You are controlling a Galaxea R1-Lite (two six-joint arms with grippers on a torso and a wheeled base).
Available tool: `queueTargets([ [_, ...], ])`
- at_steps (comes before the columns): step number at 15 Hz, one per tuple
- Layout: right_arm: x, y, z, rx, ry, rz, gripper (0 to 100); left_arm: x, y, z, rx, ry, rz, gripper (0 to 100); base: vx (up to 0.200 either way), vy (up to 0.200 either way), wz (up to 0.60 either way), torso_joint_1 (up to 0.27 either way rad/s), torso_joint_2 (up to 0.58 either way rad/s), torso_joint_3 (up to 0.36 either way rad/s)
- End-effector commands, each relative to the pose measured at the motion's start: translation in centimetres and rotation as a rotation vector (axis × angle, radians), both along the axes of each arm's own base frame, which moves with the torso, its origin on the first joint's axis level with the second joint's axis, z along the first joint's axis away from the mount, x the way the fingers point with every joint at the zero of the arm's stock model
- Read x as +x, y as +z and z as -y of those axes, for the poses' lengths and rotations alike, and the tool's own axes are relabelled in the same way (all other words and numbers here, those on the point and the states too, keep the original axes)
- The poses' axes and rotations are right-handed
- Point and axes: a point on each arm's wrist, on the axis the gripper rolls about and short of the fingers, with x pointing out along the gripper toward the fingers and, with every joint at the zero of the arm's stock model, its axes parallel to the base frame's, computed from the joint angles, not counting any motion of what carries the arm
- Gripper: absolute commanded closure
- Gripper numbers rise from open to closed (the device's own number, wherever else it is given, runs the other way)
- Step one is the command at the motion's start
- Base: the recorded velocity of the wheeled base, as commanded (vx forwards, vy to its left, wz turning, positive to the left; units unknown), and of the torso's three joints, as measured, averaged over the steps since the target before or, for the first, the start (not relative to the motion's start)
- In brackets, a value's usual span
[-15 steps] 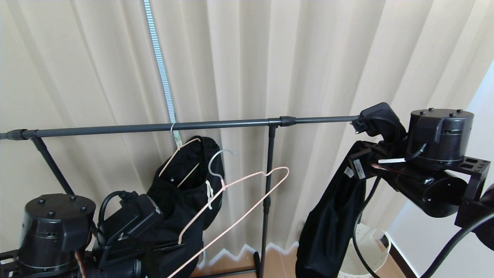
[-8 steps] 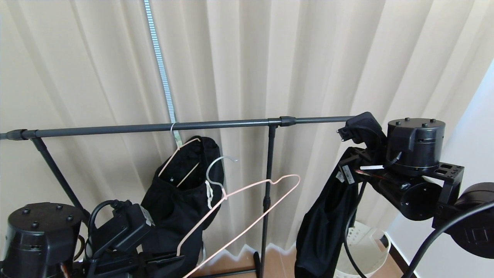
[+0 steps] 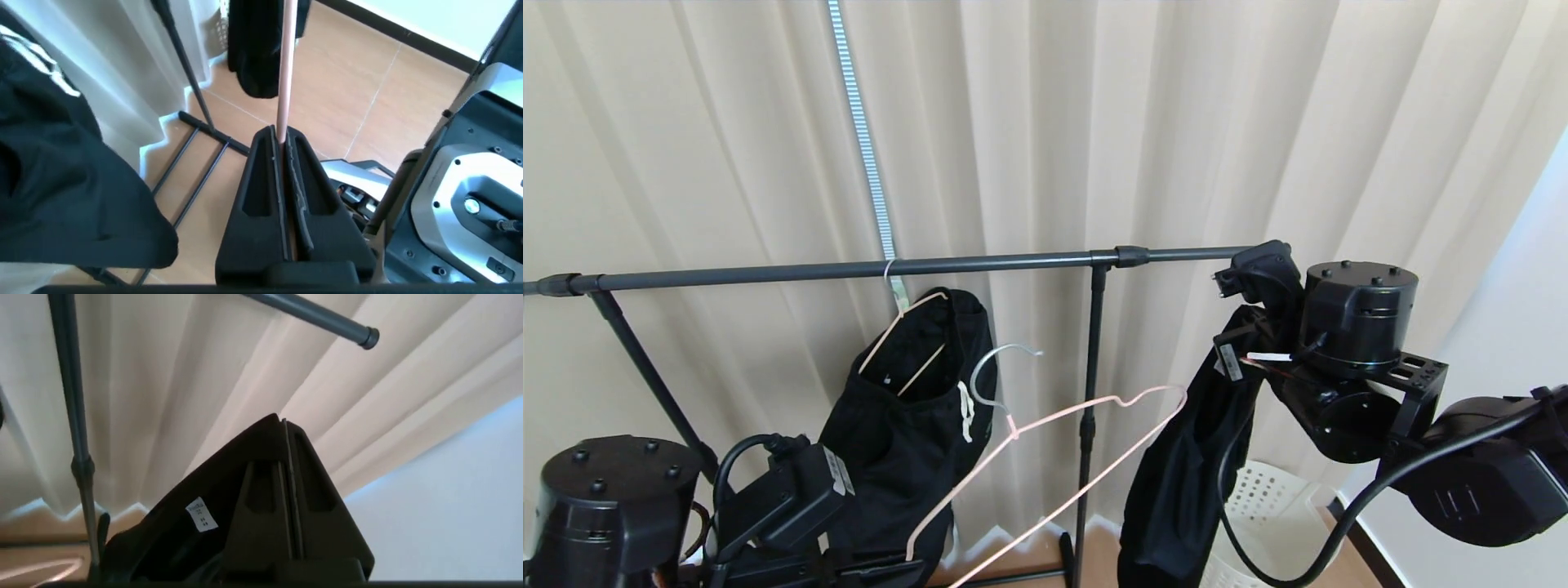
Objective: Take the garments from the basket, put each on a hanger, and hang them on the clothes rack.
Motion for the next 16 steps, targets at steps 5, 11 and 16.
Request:
queueTargets([
  [5, -0.8, -1.1, -2.1, -0.014, 0.068, -0.026, 100, 1.1, -0.7, 1.3, -0.014, -0.015, -0.011, 100, 0.000, 0.000, 0.00, 0.000, 0.00, 0.000],
  [11, -1.7, -1.5, -3.0, -0.022, 0.107, -0.039, 100, 1.7, -1.1, 2.0, -0.039, -0.004, -0.026, 100, 0.000, 0.000, 0.00, 0.000, 0.00, 0.000],
  [16, -3.1, -1.8, -3.9, -0.033, 0.155, -0.052, 100, 1.8, -0.7, 2.0, -0.074, 0.026, -0.042, 100, 0.000, 0.000, 0.00, 0.000, 0.00, 0.000],
])
